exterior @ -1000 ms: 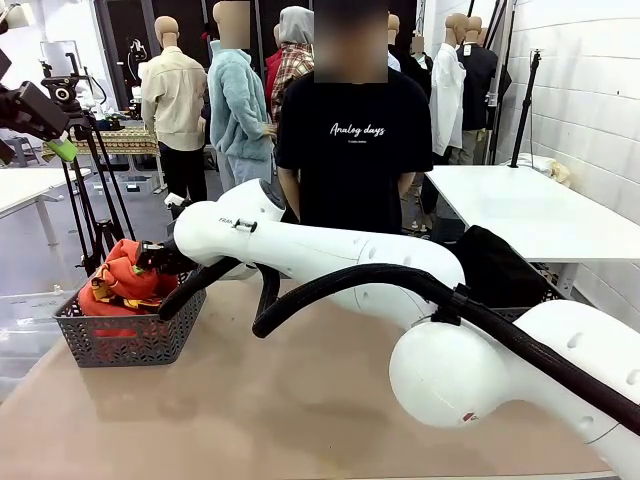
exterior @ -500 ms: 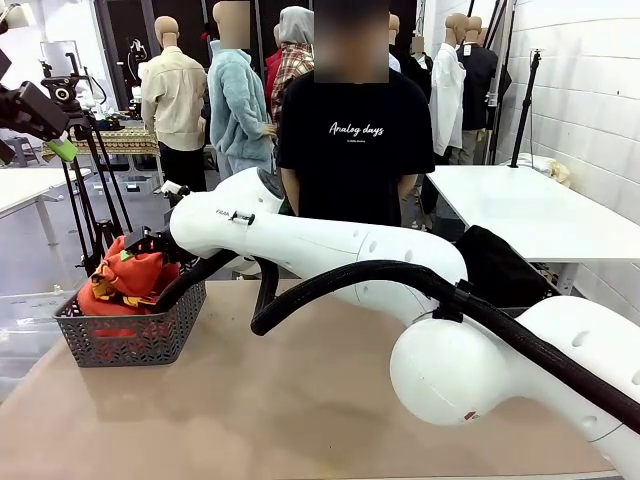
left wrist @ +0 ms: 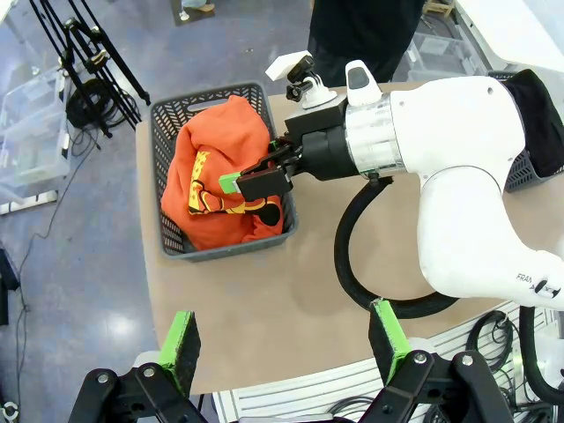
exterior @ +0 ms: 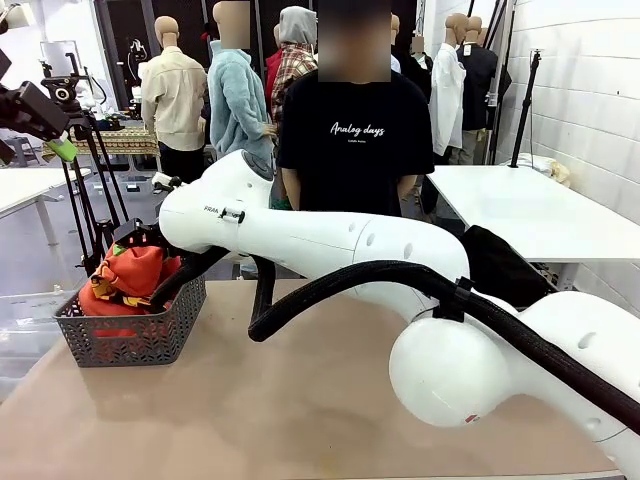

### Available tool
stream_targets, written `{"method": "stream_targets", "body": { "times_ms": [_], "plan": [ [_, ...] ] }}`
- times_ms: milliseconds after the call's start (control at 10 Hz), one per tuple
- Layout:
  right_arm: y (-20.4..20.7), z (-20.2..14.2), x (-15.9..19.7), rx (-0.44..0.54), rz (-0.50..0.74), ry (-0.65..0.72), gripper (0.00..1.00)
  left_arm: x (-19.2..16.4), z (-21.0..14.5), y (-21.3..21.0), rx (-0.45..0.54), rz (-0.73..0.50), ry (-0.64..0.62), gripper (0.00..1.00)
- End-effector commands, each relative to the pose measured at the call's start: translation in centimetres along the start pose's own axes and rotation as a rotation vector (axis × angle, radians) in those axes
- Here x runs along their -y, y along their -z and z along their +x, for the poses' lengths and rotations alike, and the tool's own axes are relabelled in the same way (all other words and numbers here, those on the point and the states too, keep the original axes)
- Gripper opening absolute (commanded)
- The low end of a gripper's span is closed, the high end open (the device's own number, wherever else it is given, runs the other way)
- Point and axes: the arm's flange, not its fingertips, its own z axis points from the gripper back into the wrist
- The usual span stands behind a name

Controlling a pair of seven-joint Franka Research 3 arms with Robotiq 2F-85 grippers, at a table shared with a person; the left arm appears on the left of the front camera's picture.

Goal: Sort the tops and bottoms.
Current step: Sort the clothes according to human instructions.

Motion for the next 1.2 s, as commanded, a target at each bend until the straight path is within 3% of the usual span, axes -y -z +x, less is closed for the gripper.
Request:
{"method": "stream_targets", "body": {
  "times_ms": [0, 400, 1100],
  "plan": [
    [3.0, 4.1, -1.4, -0.07, -0.058, 0.038, 1.0, 0.0, -0.1, -0.1, 0.0, -0.008, 0.003, 1.0],
    [1.6, 4.0, -4.1, -0.126, -0.207, 0.051, 1.0, 0.0, -0.1, -0.1, 0.0, -0.008, 0.003, 1.0],
    [-0.8, 4.4, -5.1, -0.099, -0.271, 0.052, 1.0, 0.0, -0.1, -0.1, 0.0, -0.008, 0.003, 1.0]
  ]
}}
